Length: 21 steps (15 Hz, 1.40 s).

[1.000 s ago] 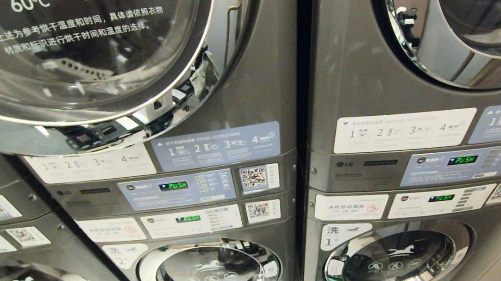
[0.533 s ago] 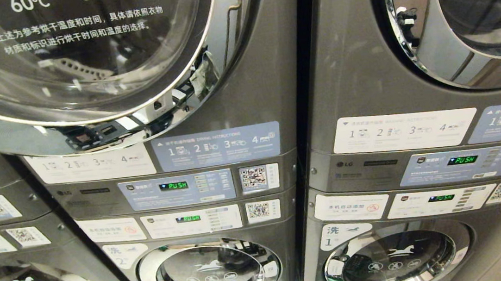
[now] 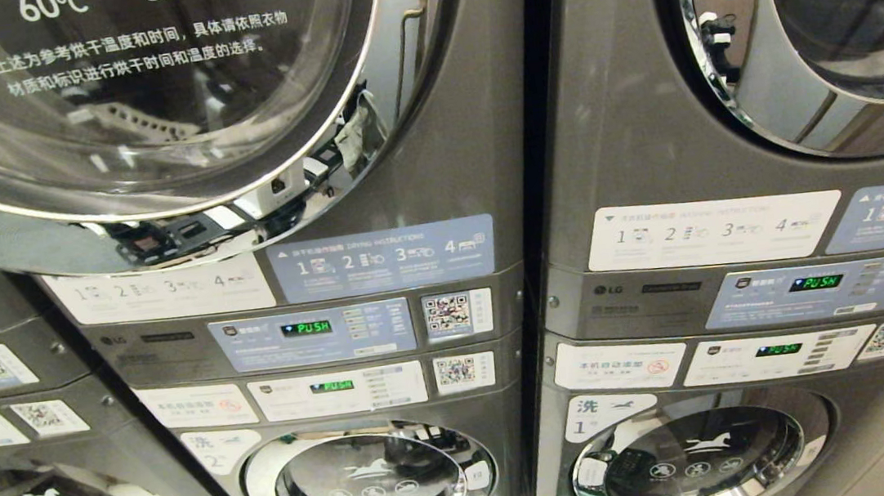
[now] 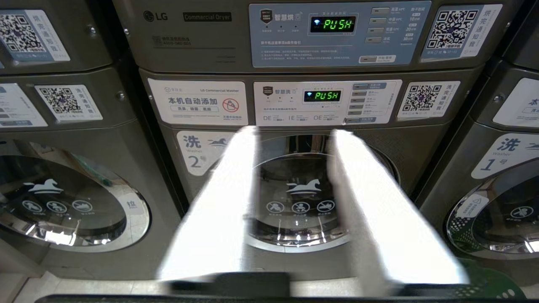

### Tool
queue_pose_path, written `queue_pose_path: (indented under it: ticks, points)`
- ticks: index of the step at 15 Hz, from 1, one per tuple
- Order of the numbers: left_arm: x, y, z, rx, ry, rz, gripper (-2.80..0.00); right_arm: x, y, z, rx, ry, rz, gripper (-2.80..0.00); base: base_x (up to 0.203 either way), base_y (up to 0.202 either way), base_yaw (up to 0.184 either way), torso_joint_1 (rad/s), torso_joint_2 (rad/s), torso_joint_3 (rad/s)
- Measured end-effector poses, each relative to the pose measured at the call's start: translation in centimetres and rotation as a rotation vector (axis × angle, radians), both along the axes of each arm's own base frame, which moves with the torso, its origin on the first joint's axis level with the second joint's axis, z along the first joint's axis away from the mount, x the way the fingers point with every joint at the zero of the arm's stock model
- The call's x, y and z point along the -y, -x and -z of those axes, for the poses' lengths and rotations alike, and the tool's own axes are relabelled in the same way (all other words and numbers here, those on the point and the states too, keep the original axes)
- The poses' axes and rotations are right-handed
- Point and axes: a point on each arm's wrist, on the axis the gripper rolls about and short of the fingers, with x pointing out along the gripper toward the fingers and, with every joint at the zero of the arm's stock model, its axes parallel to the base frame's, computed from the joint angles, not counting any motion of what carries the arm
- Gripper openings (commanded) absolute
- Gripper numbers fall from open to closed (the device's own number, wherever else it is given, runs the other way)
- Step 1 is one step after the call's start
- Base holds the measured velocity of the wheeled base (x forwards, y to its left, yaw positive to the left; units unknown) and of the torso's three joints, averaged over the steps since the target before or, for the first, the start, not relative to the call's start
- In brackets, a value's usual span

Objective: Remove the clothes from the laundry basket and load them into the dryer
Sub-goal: Take the clothes out of the basket

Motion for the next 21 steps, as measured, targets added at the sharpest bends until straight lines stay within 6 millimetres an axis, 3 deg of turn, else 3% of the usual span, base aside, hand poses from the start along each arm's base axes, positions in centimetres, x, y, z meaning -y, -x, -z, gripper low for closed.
queue_pose_path:
  ticks: [14, 21]
  points:
    - [0.01, 0.0, 0.1, -0.008, 0.032, 0.003, -2.8, 0.0, 0.0, -0.01, 0.001, 0.002, -0.002, -2.8, 0.0, 0.003, -0.001, 0.0, 0.0, 0.0]
    - [0.01, 0.01, 0.09, -0.007, 0.033, 0.003, -2.8, -0.01, 0.0, -0.01, 0.001, 0.006, -0.004, -2.8, 0.001, 0.178, 0.001, 0.003, 0.0, 0.003]
